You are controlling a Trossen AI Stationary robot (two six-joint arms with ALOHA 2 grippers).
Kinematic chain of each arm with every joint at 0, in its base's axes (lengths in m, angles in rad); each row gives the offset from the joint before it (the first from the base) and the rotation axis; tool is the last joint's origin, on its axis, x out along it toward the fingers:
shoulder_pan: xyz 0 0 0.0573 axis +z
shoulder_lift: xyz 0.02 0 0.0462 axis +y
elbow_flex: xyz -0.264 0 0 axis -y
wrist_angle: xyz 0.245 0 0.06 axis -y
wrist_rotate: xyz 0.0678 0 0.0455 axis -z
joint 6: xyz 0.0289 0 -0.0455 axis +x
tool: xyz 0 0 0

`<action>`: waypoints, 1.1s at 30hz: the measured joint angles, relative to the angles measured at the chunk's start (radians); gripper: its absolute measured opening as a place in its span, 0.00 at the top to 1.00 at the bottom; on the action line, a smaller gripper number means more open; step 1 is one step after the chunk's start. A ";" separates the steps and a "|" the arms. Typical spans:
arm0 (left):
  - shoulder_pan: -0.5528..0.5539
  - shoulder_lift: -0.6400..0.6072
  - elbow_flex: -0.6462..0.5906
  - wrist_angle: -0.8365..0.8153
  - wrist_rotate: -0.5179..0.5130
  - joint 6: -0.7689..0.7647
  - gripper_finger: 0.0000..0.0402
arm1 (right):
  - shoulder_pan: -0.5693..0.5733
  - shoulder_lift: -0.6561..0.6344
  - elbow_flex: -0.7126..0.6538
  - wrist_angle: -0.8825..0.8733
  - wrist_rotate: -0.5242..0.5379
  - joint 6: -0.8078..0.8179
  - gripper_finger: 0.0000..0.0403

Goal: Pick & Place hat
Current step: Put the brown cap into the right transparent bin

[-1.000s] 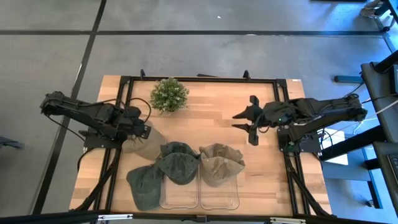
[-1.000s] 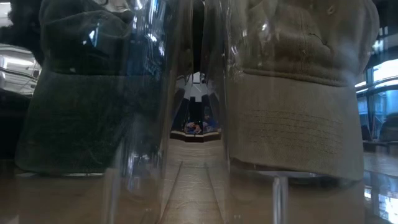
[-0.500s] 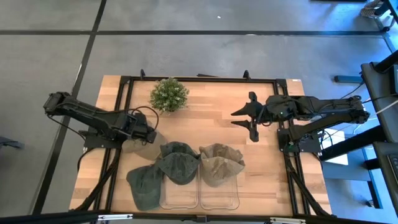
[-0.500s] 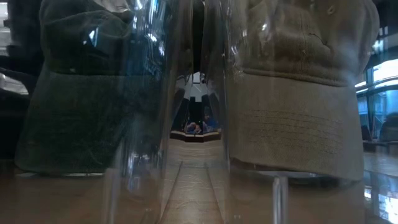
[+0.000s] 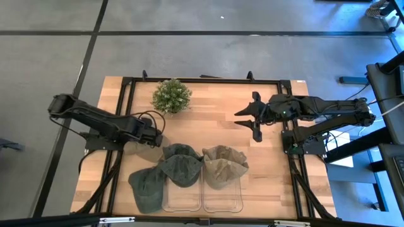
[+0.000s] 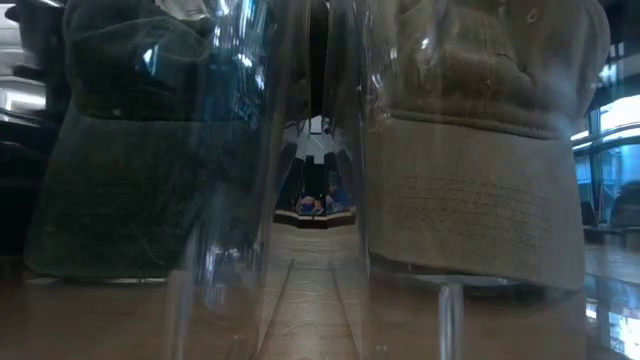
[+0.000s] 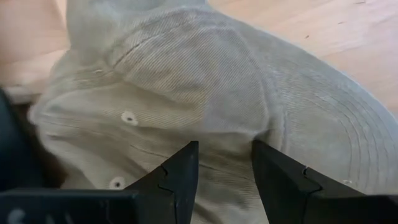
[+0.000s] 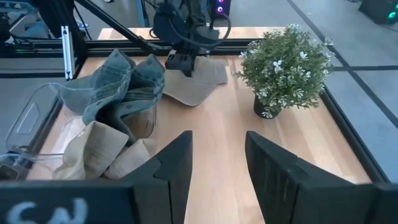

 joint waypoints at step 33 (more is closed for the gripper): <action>-0.005 0.258 -0.003 0.145 -0.018 -0.043 0.76 | 0.000 0.000 0.000 -0.001 0.003 -0.026 0.63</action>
